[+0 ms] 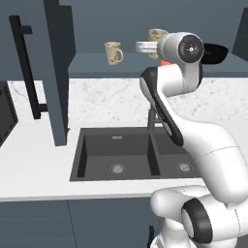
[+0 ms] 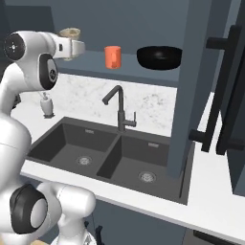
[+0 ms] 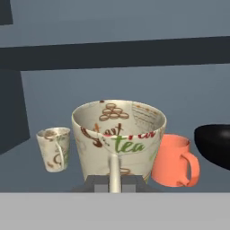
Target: Gather all objects into one cabinet and sort the glasses and bowls to opposite sides.
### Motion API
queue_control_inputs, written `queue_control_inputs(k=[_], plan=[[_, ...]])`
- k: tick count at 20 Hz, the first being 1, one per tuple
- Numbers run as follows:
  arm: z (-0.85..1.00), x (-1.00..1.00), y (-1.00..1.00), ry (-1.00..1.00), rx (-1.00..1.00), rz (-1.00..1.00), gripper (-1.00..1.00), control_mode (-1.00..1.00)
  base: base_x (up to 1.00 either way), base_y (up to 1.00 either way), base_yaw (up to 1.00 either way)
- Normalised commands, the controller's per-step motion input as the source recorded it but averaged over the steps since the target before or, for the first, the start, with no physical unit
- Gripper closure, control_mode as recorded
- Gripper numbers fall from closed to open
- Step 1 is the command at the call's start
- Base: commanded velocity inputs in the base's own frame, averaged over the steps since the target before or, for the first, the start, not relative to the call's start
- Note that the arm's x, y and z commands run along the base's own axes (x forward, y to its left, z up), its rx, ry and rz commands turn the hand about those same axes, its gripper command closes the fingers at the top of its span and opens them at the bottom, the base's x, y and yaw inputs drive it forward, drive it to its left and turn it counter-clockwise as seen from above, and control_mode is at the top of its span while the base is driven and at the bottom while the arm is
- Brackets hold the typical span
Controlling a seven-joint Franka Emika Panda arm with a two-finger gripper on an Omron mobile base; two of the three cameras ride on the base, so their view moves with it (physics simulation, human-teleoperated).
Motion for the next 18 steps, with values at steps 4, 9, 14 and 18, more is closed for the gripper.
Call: queue_control_inputs(k=[4,9,14,18], plan=[[-0.05,0.33,0.0,0.14,0.0,-0.03,1.0,-1.0,0.0,0.0,0.0],[-0.11,0.37,0.02,0.15,0.0,0.0,1.0,-1.0,0.0,0.0,0.0],[-0.11,0.41,0.0,0.09,0.0,0.0,1.0,-1.0,0.0,0.0,0.0],[-0.15,0.41,0.0,0.04,0.0,0.0,1.0,-1.0,0.0,0.0,0.0]])
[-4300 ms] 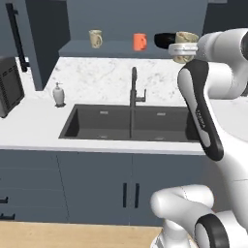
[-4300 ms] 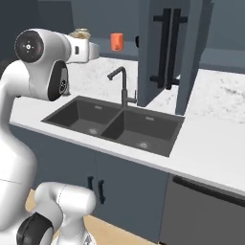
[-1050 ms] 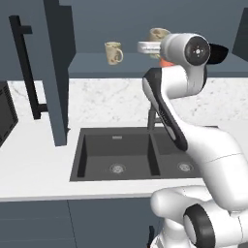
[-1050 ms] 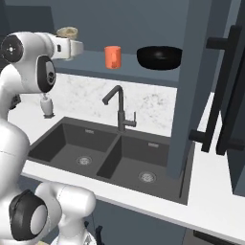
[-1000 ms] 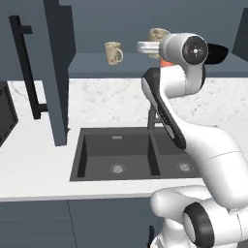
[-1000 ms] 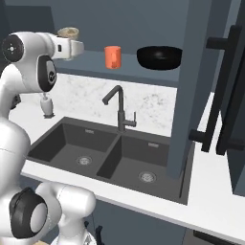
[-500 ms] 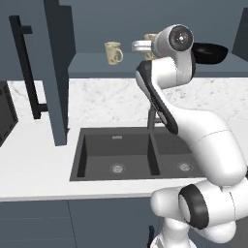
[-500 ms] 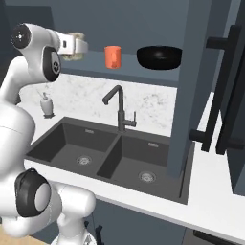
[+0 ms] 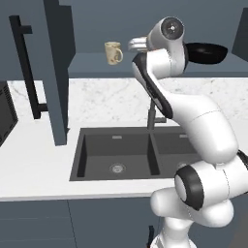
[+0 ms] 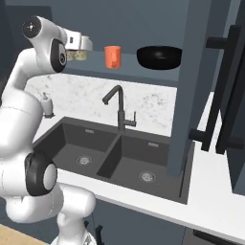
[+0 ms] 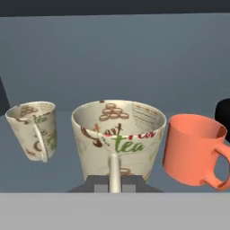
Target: Gather all objects into one cabinet and sort the glasses and bowls to opposite sides.
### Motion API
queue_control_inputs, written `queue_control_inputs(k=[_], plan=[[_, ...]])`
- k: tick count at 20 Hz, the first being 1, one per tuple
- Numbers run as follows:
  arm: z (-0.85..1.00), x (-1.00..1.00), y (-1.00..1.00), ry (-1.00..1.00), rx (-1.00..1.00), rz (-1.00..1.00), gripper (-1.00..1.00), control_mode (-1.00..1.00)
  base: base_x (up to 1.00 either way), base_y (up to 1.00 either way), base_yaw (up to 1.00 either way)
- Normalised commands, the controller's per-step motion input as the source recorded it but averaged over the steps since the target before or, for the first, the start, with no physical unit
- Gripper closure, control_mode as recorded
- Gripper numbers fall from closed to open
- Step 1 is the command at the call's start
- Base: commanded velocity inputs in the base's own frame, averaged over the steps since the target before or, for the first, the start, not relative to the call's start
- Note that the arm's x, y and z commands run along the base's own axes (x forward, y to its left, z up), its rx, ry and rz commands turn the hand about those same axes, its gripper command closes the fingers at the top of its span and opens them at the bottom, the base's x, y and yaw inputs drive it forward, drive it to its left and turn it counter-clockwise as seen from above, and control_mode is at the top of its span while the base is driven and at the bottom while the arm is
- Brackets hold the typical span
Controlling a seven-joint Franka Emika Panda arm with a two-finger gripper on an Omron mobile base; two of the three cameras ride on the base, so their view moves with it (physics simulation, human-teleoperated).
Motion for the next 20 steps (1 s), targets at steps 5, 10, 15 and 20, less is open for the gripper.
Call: queue_control_inputs(k=[5,10,15,20], plan=[[-0.27,0.38,0.0,0.05,0.0,0.0,1.0,-1.0,0.0,0.0,0.0],[-0.3,0.3,0.0,0.05,0.0,0.0,1.0,-1.0,0.0,0.0,0.0],[-0.22,0.37,0.0,0.01,0.0,0.0,1.0,-1.0,0.0,0.0,0.0],[-0.15,0.4,0.0,0.0,0.0,0.0,1.0,-1.0,0.0,0.0,0.0]])
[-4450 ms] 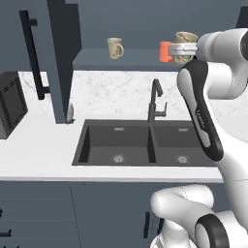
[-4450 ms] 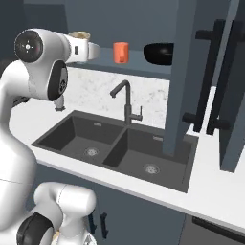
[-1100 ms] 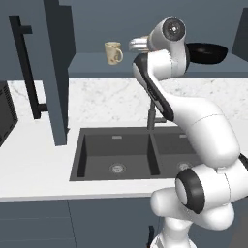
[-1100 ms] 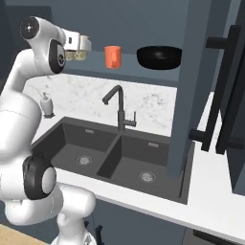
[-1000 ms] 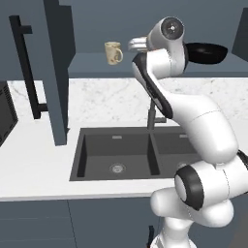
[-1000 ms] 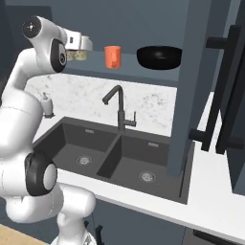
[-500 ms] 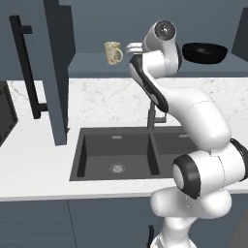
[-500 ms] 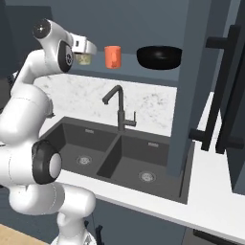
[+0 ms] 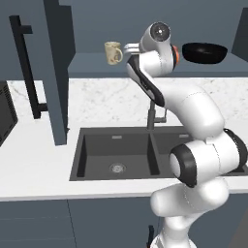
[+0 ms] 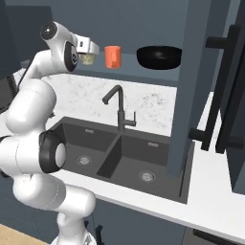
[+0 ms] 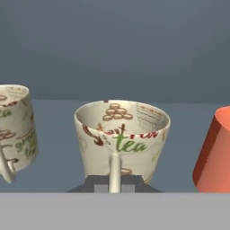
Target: Gather all objects into one cabinet and sort the glasses and bowls to opposite sides.
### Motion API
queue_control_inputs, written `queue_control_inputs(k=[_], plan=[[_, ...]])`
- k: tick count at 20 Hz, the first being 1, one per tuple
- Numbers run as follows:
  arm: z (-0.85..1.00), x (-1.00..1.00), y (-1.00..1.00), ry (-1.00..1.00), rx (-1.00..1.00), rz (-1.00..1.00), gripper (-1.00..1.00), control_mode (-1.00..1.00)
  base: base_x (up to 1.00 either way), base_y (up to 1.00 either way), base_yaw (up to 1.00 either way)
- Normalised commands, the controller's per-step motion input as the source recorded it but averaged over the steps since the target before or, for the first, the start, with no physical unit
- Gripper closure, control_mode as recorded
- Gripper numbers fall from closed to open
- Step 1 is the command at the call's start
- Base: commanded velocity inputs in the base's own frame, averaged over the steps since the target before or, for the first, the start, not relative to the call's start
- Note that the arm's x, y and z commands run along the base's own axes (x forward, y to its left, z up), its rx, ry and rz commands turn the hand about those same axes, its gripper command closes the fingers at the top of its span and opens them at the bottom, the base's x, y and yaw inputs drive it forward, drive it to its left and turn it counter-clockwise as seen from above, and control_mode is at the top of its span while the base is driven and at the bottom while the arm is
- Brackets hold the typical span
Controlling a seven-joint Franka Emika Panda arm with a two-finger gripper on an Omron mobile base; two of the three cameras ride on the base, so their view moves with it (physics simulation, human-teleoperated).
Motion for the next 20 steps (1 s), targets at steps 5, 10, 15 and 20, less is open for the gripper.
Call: queue_control_inputs(k=[5,10,15,20], plan=[[-0.14,0.39,0.0,0.0,0.0,0.0,1.0,-1.0,0.0,0.0,0.0],[-0.13,0.27,0.02,0.0,0.0,0.0,1.0,-1.0,0.0,0.0,0.0],[-0.14,0.15,0.05,0.0,0.0,0.0,1.0,-1.0,0.0,0.0,0.0],[-0.17,0.02,0.15,0.0,0.0,0.0,-1.0,-1.0,0.0,0.0,0.0]])
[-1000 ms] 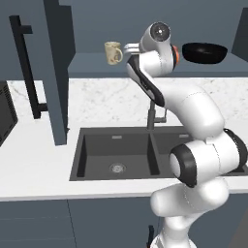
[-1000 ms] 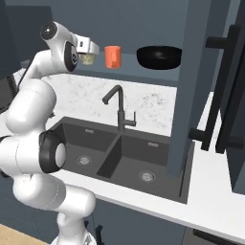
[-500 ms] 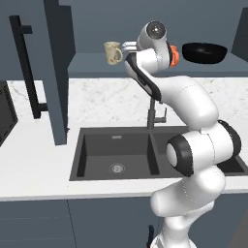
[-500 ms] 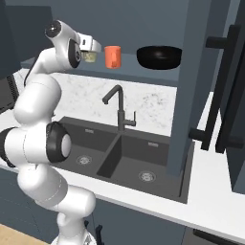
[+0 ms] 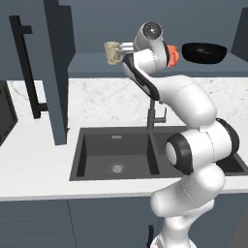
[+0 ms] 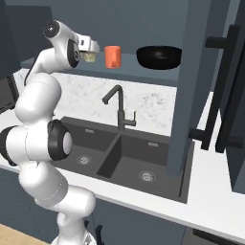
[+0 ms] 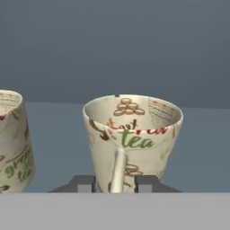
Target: Gather all objects into one cabinet and sort the glasses and bowls to opposite sides.
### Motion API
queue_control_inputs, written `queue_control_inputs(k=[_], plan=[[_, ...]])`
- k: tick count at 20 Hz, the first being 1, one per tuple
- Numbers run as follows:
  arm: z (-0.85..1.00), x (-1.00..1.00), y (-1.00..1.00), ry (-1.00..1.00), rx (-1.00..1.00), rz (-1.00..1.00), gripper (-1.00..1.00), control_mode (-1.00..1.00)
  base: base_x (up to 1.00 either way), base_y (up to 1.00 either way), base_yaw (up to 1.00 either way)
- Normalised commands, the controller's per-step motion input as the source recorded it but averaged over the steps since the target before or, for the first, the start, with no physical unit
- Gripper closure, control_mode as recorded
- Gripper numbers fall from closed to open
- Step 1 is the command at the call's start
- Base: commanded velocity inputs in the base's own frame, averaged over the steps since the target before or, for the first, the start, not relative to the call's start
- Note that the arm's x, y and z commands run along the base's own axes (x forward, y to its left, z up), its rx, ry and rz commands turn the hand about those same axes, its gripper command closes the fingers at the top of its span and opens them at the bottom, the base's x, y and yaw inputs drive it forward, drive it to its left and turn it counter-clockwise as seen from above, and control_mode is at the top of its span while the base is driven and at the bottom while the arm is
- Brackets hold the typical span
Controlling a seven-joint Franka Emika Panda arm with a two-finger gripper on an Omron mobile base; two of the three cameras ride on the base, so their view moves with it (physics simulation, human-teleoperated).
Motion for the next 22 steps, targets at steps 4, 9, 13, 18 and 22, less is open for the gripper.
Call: queue_control_inputs(k=[4,9,13,18,22], plan=[[-0.01,0.0,0.01,0.0,0.0,0.0,-1.0,-1.0,0.0,0.0,0.0],[0.0,-0.15,0.0,0.0,0.0,0.0,-1.0,-1.0,0.0,0.0,0.0],[0.01,-0.46,0.0,-0.02,0.0,0.0,-1.0,-1.0,0.0,0.0,0.0],[0.11,-0.91,0.0,-0.06,0.0,0.0,-1.0,-1.0,0.0,0.0,0.0],[0.25,-1.0,0.0,-0.12,0.0,-0.01,-1.0,-1.0,0.0,0.0,0.0]])
